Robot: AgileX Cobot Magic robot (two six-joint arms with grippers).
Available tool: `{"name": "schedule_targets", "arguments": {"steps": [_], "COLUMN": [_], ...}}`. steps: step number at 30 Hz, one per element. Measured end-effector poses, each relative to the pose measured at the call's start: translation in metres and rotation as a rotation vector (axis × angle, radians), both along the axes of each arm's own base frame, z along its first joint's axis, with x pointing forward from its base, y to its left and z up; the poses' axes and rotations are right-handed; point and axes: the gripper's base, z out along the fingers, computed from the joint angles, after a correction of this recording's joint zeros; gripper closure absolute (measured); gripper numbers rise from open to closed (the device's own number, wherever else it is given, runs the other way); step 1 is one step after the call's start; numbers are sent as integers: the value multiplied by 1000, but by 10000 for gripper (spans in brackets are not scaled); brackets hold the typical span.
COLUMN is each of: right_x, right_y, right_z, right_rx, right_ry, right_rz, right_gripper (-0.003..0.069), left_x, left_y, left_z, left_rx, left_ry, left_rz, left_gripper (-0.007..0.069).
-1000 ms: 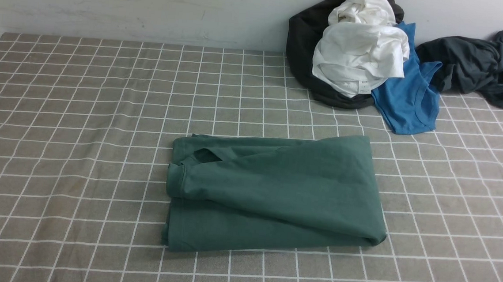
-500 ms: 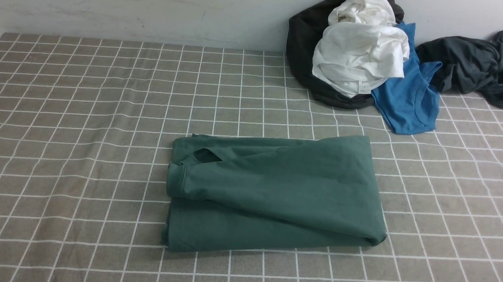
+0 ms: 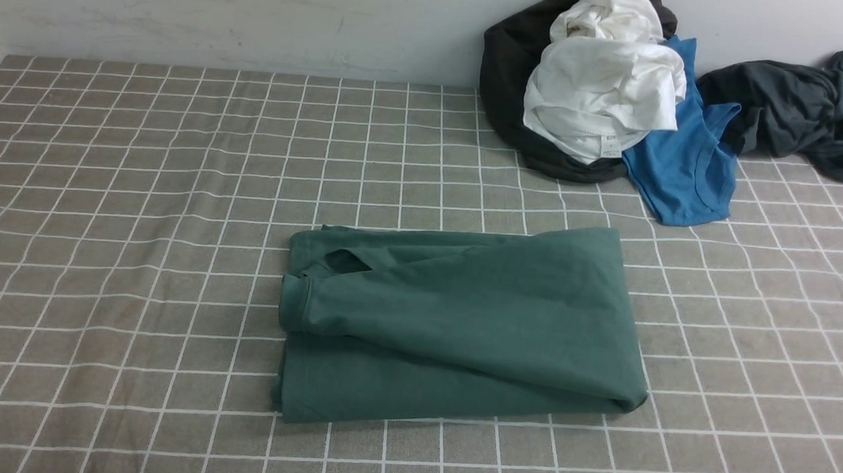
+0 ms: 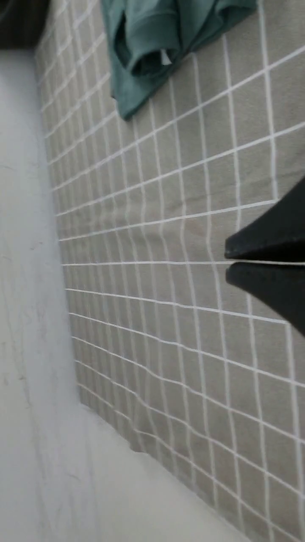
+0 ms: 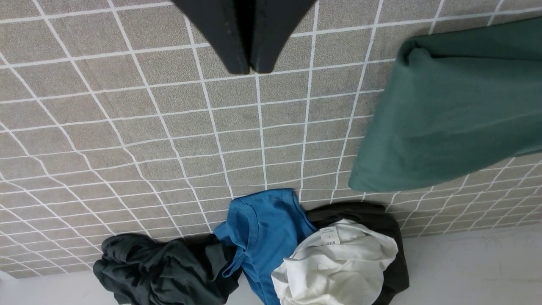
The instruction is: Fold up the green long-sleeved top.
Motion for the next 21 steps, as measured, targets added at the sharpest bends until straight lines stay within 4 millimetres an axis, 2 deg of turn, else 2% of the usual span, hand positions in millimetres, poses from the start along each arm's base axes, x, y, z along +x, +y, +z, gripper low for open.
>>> {"name": "schedule_targets", "arguments": {"steps": [1, 4, 21], "right_x": [0, 0, 0], "right_y": [0, 0, 0], "right_z": [0, 0, 0], "right_rx": [-1, -1, -5], "right_ry": [0, 0, 0], "right_rz": [0, 0, 0], "right_gripper": [673, 673, 673], "left_x": [-1, -2, -2], "left_y": [0, 1, 1], "left_z": [-5, -5, -5], "left_rx": [-12, -22, -77], "left_ry": [51, 59, 57], "left_rz": [12, 30, 51], "left_gripper": [632, 632, 631]}}
